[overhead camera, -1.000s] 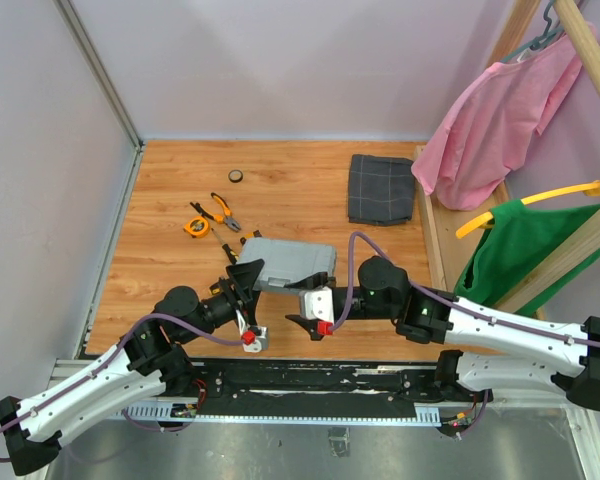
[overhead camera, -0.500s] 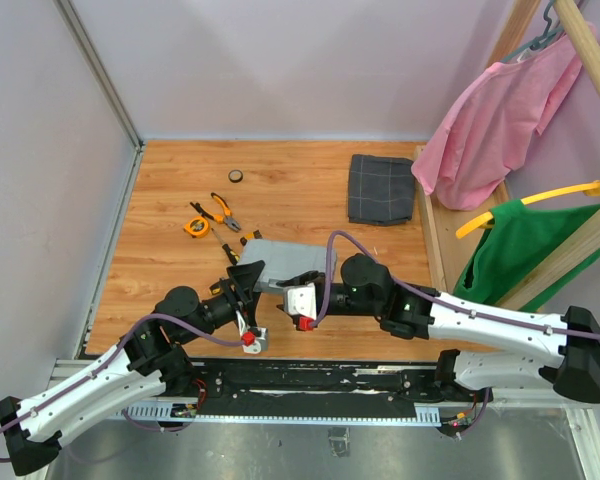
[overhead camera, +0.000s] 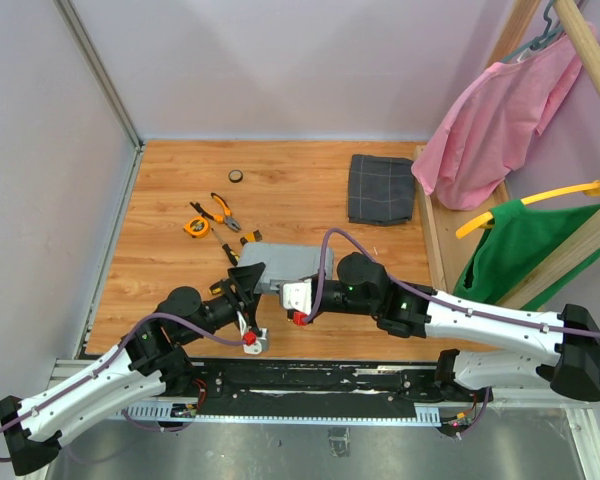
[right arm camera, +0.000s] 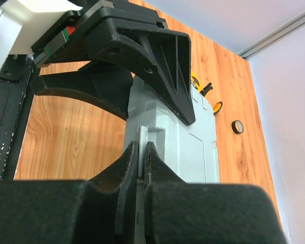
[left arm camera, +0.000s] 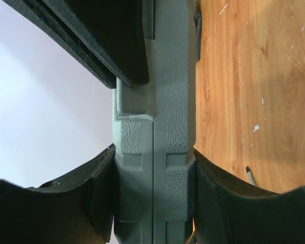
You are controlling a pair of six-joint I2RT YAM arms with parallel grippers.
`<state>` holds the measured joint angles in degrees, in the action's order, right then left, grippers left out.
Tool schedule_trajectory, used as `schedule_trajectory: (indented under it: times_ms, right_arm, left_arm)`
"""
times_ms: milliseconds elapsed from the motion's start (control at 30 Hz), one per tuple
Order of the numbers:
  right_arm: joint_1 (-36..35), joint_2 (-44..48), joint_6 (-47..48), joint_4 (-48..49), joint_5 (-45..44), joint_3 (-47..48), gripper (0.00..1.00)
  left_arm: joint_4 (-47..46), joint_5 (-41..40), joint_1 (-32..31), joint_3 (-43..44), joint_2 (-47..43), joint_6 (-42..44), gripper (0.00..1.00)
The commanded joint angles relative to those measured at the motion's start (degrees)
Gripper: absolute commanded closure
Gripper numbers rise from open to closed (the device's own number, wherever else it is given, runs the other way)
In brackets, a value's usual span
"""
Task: Sort the tools into containers
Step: Open the storage box at the center of the board.
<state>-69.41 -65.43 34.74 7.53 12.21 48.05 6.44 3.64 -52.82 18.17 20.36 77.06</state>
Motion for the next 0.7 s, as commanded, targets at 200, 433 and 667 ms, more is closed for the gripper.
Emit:
schedule_trajectory:
  times_ms: [200, 433, 667]
  right_arm:
    - [-0.55, 0.35, -1.55, -1.86, -0.78, -0.48, 0.99]
    - [2.62, 1.3, -3.6, 0.81, -0.87, -0.84, 0.99]
    - [8.95, 2.62, -5.79, 2.33, 4.51, -2.54, 0.99]
  left_arm:
    - [-6.34, -0.32, -0.07, 1.32, -1.05, -2.51, 1.0]
    - [-2.2, 5.36, -0.05, 3.79, -0.91, -6.48, 0.75]
    - [0.27, 11.63, -0.08, 4.24, -0.87, -10.42, 0.56]
